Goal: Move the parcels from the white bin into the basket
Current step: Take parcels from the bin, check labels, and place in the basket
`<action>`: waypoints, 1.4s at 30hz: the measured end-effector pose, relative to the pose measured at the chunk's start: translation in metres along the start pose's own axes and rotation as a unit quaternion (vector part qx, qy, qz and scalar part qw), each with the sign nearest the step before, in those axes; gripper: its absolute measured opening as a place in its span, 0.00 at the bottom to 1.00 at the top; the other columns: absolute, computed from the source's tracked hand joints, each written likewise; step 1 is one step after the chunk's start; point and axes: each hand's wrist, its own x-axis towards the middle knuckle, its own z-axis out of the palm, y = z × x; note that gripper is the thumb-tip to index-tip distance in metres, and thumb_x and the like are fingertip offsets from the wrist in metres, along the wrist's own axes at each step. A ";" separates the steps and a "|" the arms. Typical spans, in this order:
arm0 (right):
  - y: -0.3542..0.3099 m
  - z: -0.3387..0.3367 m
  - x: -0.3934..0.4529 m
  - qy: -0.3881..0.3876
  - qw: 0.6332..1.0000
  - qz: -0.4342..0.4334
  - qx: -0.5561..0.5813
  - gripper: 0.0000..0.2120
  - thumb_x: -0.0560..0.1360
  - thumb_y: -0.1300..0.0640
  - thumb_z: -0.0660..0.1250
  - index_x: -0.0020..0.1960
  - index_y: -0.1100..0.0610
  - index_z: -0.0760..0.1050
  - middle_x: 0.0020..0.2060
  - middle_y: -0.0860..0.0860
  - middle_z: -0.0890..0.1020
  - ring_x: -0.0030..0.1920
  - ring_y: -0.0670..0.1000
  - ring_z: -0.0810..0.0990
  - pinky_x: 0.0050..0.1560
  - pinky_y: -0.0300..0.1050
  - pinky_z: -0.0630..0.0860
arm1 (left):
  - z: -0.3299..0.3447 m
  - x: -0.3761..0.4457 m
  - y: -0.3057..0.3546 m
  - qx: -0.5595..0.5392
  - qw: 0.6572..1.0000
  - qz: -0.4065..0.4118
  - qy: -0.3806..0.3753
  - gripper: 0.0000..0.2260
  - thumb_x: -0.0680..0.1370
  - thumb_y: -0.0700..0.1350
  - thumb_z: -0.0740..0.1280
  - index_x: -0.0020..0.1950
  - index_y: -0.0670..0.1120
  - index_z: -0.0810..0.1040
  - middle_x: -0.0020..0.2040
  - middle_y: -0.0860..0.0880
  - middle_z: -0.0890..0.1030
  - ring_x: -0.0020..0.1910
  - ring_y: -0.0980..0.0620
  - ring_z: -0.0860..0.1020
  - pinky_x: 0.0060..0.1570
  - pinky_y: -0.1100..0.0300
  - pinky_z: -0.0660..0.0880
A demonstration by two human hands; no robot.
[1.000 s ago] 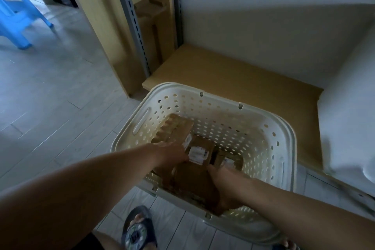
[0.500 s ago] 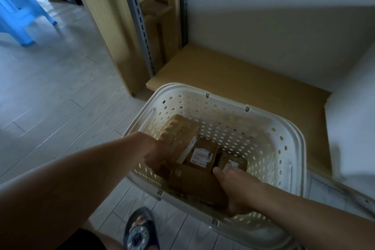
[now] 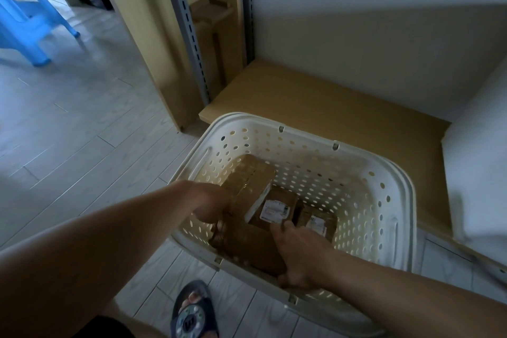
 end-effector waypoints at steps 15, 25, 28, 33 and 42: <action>0.008 0.004 0.022 -0.110 0.976 0.066 0.178 0.31 0.81 0.44 0.66 0.79 0.54 0.61 0.71 0.56 0.74 0.68 0.58 0.76 0.66 0.50 0.75 | 0.003 0.007 -0.004 -0.032 0.995 0.093 0.032 0.17 0.80 0.48 0.67 0.69 0.49 0.78 0.59 0.46 0.82 0.55 0.48 0.81 0.57 0.52 0.79; 0.002 -0.022 0.014 -0.081 0.992 0.078 0.058 0.32 0.81 0.39 0.64 0.78 0.54 0.61 0.71 0.56 0.74 0.68 0.60 0.76 0.64 0.55 0.76 | -0.017 -0.020 0.013 -0.071 0.981 0.120 0.134 0.11 0.82 0.47 0.64 0.64 0.47 0.76 0.57 0.48 0.79 0.55 0.48 0.78 0.55 0.54 0.76; 0.007 -0.036 -0.002 -0.032 0.994 0.082 0.073 0.32 0.81 0.40 0.65 0.78 0.53 0.62 0.69 0.55 0.74 0.64 0.58 0.78 0.61 0.54 0.79 | -0.021 -0.024 0.013 -0.107 0.973 0.120 0.169 0.13 0.83 0.48 0.65 0.66 0.50 0.76 0.59 0.52 0.79 0.55 0.52 0.77 0.54 0.57 0.76; 0.028 -0.061 -0.047 0.047 0.984 0.080 0.155 0.31 0.80 0.41 0.67 0.78 0.51 0.63 0.72 0.53 0.73 0.67 0.56 0.75 0.65 0.52 0.75 | -0.048 -0.041 0.032 -0.178 0.942 0.143 0.247 0.09 0.82 0.48 0.67 0.62 0.50 0.79 0.57 0.53 0.81 0.54 0.55 0.78 0.48 0.66 0.72; 0.052 -0.100 -0.162 0.221 0.942 0.124 0.221 0.32 0.79 0.41 0.69 0.77 0.49 0.62 0.72 0.52 0.72 0.70 0.53 0.72 0.67 0.48 0.70 | -0.102 -0.093 0.113 -0.211 0.849 0.228 0.428 0.19 0.82 0.57 0.64 0.73 0.56 0.72 0.63 0.61 0.75 0.60 0.66 0.74 0.56 0.65 0.72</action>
